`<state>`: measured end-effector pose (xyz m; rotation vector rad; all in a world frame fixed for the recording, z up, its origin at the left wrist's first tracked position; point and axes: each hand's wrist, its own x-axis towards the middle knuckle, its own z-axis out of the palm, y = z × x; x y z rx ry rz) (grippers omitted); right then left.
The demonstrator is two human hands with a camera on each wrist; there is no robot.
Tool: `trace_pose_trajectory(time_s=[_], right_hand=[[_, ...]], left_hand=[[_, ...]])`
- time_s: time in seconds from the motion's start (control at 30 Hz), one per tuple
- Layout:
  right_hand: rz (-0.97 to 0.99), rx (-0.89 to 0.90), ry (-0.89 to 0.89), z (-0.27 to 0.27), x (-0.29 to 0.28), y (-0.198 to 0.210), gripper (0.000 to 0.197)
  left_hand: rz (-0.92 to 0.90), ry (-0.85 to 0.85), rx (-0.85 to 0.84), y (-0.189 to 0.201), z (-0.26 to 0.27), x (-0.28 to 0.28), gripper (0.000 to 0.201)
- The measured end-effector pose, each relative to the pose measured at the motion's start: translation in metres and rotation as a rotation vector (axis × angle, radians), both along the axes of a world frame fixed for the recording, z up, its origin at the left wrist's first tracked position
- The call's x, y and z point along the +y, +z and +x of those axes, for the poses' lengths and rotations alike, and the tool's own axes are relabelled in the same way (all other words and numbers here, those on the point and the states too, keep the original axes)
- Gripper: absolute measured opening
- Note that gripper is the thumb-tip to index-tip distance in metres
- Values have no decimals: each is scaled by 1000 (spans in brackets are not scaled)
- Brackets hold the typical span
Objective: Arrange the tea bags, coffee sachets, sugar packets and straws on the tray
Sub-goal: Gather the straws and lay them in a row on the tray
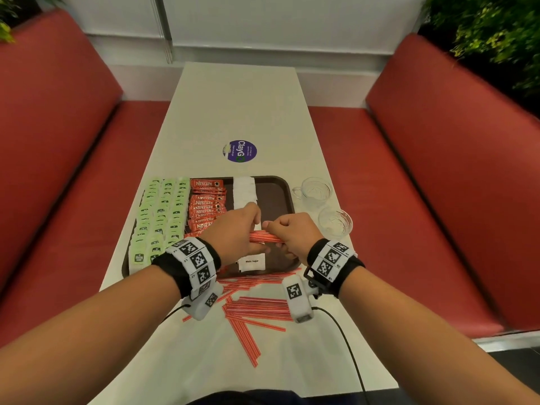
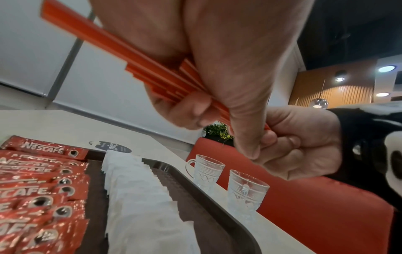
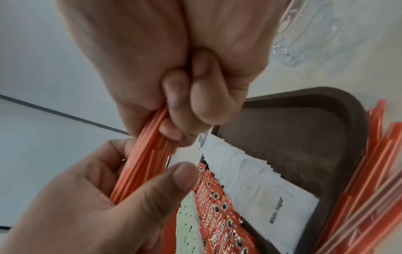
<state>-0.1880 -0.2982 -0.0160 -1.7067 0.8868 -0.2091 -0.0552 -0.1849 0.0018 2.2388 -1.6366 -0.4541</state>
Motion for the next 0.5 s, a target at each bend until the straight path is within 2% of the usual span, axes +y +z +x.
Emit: trace_pose_trajectory(time_s=[0.13, 0.3, 0.4, 0.5], right_hand=[[48, -40, -31, 3, 0, 1, 46], [130, -55, 11, 5, 3, 4, 59], [187, -72, 54, 3, 1, 5, 54], [186, -107, 16, 2, -1, 3, 52]], left_hand=[[-43, 10, -34, 6, 1, 3, 46], [-53, 26, -20, 10, 5, 1, 53], [-59, 13, 25, 11, 4, 0, 60], [-39, -2, 53, 12, 5, -1, 62]])
